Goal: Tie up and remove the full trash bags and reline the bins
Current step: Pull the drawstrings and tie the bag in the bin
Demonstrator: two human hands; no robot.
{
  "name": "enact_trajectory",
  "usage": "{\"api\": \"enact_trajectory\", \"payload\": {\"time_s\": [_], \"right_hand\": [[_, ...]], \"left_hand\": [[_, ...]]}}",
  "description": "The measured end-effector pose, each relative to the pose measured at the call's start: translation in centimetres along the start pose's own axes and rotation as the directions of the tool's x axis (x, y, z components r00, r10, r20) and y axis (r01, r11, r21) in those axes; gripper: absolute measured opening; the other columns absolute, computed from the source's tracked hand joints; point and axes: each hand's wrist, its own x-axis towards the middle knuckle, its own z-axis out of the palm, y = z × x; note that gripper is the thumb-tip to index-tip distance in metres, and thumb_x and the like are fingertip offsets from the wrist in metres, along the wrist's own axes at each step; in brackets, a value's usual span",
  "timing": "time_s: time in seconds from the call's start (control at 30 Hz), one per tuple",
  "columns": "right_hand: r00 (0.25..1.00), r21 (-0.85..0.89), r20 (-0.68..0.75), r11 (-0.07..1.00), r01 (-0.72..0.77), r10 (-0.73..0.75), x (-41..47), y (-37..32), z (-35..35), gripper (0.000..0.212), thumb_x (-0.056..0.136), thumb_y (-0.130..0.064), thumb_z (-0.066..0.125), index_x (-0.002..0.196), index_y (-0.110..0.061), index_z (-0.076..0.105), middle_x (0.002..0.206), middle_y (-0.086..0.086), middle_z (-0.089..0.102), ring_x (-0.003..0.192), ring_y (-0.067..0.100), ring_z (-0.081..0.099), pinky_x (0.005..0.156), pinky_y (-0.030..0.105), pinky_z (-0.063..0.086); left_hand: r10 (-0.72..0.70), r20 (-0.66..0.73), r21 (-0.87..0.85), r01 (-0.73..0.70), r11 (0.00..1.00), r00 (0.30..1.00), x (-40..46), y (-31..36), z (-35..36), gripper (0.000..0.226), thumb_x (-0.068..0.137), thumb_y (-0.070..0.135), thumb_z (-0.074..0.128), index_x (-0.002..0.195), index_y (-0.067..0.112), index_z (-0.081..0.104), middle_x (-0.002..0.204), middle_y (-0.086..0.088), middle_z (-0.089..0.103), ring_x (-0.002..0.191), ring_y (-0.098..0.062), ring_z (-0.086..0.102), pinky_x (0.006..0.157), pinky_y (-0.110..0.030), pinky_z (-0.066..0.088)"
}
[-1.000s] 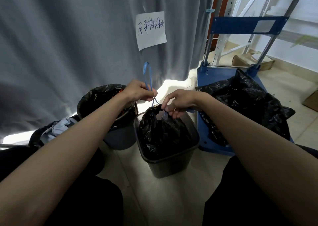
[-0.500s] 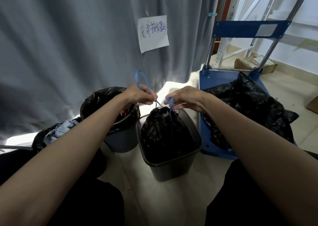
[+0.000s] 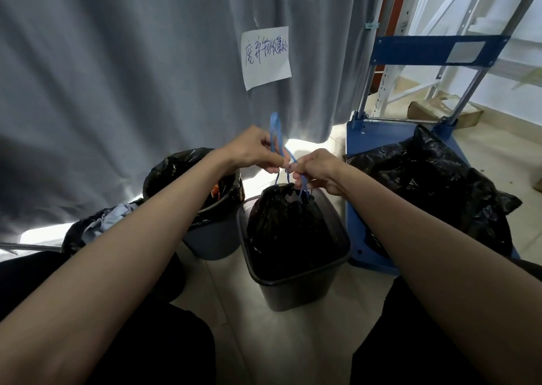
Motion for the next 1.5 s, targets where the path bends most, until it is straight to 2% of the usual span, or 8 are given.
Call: {"api": "enact_trajectory", "payload": {"time_s": [0.17,0.37,0.57,0.8,1.03,1.17,1.33,1.5], "right_hand": [[0.998,-0.165,0.041,0.985,0.059,-0.053,-0.1,-0.2,0.5,0.013,0.086,0.006,0.057,0.083,0.007,0.069,0.074,0.011,0.061,0.049,0.012,0.039,0.045,0.021,0.042],[0.990,-0.159,0.097,0.980,0.119,-0.104,-0.3,-0.7,0.4,0.022,0.082,-0.015,0.073,0.090,0.005,0.073,0.076,0.008,0.061,0.053,0.012,0.038,0.052,0.026,0.034],[0.996,-0.095,0.035,0.992,0.086,-0.083,-0.3,-0.6,0.4,0.017,0.093,-0.010,0.059,0.095,0.002,0.069,0.080,0.014,0.064,0.052,0.014,0.036,0.052,0.026,0.035],[1.000,0.030,-0.002,0.999,0.021,-0.021,-0.6,-0.9,0.2,0.020,0.098,-0.010,0.055,0.103,0.006,0.067,0.076,0.014,0.059,0.053,0.014,0.047,0.055,0.024,0.041],[0.995,0.116,-0.086,0.992,0.055,-0.045,-0.8,-0.6,-0.4,0.021,0.090,0.001,0.064,0.105,0.016,0.066,0.081,0.020,0.065,0.049,0.015,0.055,0.053,0.023,0.046],[0.989,0.094,-0.135,0.993,0.069,-0.056,-0.6,-0.5,-0.6,0.016,0.085,0.000,0.071,0.095,0.012,0.069,0.072,0.012,0.065,0.049,0.015,0.055,0.055,0.025,0.047],[0.988,0.075,-0.149,0.996,0.058,-0.047,-0.7,-0.4,-0.7,0.026,0.079,-0.007,0.079,0.095,0.011,0.070,0.072,0.017,0.063,0.050,0.016,0.050,0.051,0.023,0.043],[0.988,0.076,-0.153,0.997,0.020,-0.008,-0.5,-0.4,-0.7,0.028,0.086,-0.010,0.073,0.101,0.013,0.068,0.075,0.019,0.063,0.049,0.017,0.049,0.052,0.025,0.044]], "left_hand": [[0.033,-0.115,-0.023,-0.036,0.999,0.993,0.3,0.8,0.5,0.008,0.077,-0.007,0.074,0.078,-0.001,0.069,0.083,-0.019,0.069,0.058,-0.013,0.064,0.064,-0.020,0.054],[0.070,-0.201,-0.001,-0.072,0.997,0.977,0.8,-0.2,1.1,0.008,0.074,-0.006,0.076,0.078,-0.002,0.070,0.087,-0.020,0.072,0.071,-0.020,0.067,0.077,-0.032,0.058],[0.058,-0.161,0.243,-0.017,0.970,0.985,1.2,-1.5,1.5,0.009,0.089,0.028,0.069,0.092,0.020,0.072,0.085,-0.006,0.072,0.066,-0.008,0.063,0.065,-0.022,0.054],[-0.090,-0.147,0.217,0.121,0.969,0.985,0.7,-1.5,1.0,0.011,0.075,0.010,0.083,0.075,0.008,0.072,0.066,-0.014,0.070,0.063,-0.023,0.065,0.077,-0.049,0.057],[-0.144,-0.058,0.239,0.154,0.959,0.988,0.1,-1.0,1.1,0.015,0.073,0.013,0.085,0.079,0.008,0.072,0.058,0.000,0.067,0.049,-0.004,0.061,0.052,-0.016,0.050],[-0.103,-0.109,0.117,0.116,0.986,0.989,0.0,-1.2,2.5,0.033,0.067,0.013,0.088,0.088,0.008,0.063,0.074,-0.009,0.073,0.054,-0.015,0.064,0.047,-0.020,0.045],[-0.017,-0.210,0.012,0.020,1.000,0.978,0.0,-1.7,3.7,0.035,0.066,0.004,0.087,0.088,0.005,0.059,0.072,-0.013,0.074,0.057,-0.028,0.066,0.060,-0.030,0.051],[-0.002,-0.279,0.024,0.009,1.000,0.960,0.0,-1.9,4.8,0.033,0.065,0.001,0.086,0.084,0.004,0.059,0.065,-0.010,0.072,0.050,-0.023,0.064,0.053,-0.023,0.049]]}}
